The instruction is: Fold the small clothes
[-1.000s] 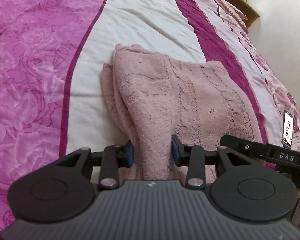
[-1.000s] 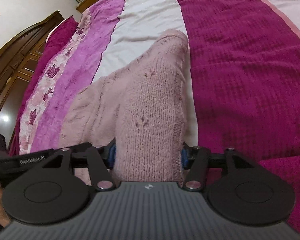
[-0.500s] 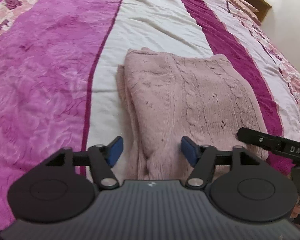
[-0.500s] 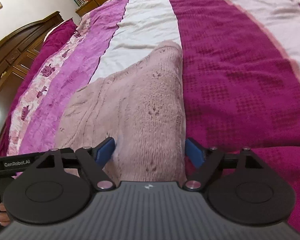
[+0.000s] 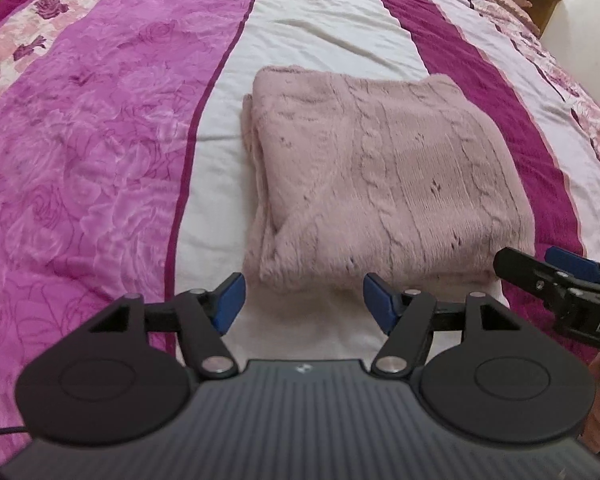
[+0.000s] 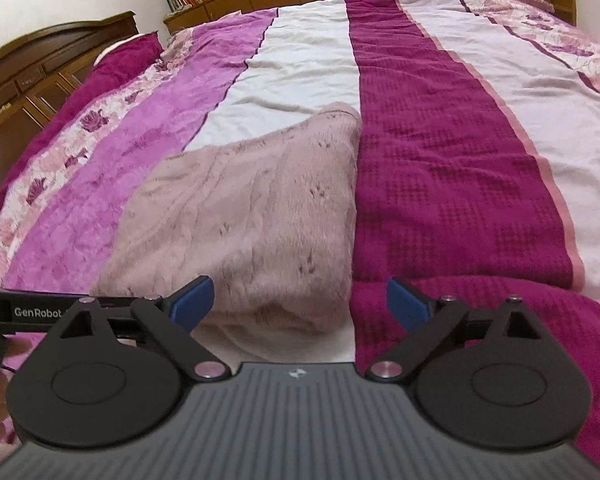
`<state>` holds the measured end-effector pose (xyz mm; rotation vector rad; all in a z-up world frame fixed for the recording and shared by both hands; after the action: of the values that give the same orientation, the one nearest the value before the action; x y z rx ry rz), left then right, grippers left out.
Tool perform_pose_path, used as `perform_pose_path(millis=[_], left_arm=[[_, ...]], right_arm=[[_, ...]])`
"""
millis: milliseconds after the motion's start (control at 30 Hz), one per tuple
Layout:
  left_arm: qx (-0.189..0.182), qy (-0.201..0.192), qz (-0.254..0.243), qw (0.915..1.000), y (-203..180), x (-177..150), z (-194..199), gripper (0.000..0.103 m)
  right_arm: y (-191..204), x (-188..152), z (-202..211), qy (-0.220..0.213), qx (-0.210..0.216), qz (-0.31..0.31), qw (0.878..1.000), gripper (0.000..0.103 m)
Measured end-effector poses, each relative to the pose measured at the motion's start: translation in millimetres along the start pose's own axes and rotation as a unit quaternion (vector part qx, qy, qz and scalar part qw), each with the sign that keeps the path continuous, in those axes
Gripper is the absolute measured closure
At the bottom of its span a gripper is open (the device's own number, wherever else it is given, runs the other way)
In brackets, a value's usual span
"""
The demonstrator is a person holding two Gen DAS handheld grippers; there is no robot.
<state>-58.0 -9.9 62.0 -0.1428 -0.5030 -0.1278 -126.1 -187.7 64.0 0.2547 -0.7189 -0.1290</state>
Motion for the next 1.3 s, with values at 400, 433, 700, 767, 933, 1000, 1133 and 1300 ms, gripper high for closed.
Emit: perform_pose_path(millis=[400,433,700,767,933,1000,1133,1300], left_arm=[[0.046,0.014,0.0,0.9988,-9.3,-17.9,-12.4,0.036],[0.048,0.016,0.0,0.9987,-9.6,-17.9,-13.8,0.036],[0.06,0.025,-0.003,0.9979,-13.4,-18.7,-19.3,0.036],[0.062,0.027,-0.004,0.9977,-14.3,-19.2,-20.2,0.036],[0.063,0.03,-0.005,0.9975,-15.1,-19.8,-22.7,0.036],[0.065,0.031,-0.006,0.9974,-15.3,-20.1,-22.9,0.036],[0.066,0.027,-0.006,0.9974,-16.1,-20.8,-22.3,0.036],[0.065,0.026,-0.007,0.9975,-16.4,-21.5,-21.4,0.036]], right_arm=[[4.0,-13.7,-3.1,0.0,-0.013,0.014,1.0,0.003],[4.8,-14.5,-4.7,0.003,-0.013,0.016,1.0,0.003],[3.1,-20.2,-15.9,0.02,-0.02,0.012,1.0,0.002],[2.5,-20.9,-17.8,0.023,-0.021,0.01,0.999,0.002],[2.3,-21.5,-20.9,0.028,-0.022,0.011,0.999,0.002],[2.4,-20.9,-21.9,0.029,-0.021,0.011,0.999,0.002],[1.5,-21.5,-22.8,0.03,-0.021,0.01,0.999,0.002],[1.4,-21.3,-23.1,0.031,-0.022,0.011,0.999,0.002]])
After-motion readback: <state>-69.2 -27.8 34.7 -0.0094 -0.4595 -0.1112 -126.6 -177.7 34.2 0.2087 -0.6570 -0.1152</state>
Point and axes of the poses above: each gripper's, at about its wrist camera, not at the fingertips, and z roughly against the way its jaws point, y to its left, x to its top, the point moved 1 cm from there along -z, roughly the way its jaws point, and after that the axes turned 5 degrees about y, right-handed, at the moved point
